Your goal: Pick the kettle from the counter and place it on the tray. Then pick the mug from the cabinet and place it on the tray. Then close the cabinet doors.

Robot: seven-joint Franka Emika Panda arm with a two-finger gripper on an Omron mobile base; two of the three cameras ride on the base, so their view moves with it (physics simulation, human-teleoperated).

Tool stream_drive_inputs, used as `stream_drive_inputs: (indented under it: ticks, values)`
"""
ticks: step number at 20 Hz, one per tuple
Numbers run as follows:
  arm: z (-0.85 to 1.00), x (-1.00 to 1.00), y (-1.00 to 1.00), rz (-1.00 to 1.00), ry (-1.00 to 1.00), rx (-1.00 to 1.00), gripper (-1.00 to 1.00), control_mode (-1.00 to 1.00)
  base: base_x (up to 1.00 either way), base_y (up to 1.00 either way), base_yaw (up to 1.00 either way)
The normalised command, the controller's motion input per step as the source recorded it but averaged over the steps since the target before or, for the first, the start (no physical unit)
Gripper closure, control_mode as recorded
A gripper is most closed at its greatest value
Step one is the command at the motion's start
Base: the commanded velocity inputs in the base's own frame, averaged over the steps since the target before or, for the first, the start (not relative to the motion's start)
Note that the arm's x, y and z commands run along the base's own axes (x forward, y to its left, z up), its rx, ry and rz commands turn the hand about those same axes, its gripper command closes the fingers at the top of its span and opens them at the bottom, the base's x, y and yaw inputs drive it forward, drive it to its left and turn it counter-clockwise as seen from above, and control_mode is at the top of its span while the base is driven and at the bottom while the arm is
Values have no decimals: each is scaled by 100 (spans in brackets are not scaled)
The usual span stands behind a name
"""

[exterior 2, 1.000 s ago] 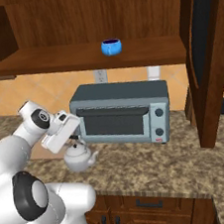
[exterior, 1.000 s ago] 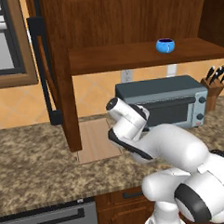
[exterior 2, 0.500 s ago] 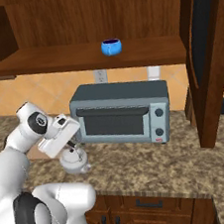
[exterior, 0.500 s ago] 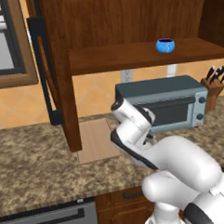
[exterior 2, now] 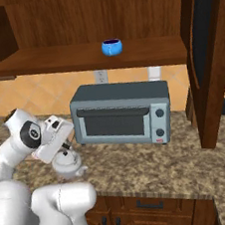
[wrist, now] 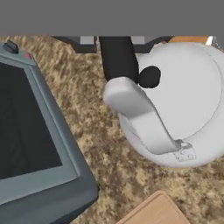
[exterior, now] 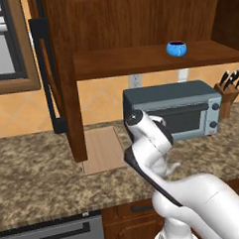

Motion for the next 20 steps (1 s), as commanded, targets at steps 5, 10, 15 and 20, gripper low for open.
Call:
stream_drive_inputs:
  ticks: [5, 10, 15, 20]
  values:
    - [35, -36, 28, 55, -3, -1, 100, -100, 0, 0, 0]
    - [19, -12, 21, 79, -2, -6, 100, -100, 0, 0, 0]
    - [4, -2, 34, 90, -1, -4, 100, -100, 0, 0, 0]
    - [31, 4, 38, 56, -1, -10, 100, -100, 0, 0, 0]
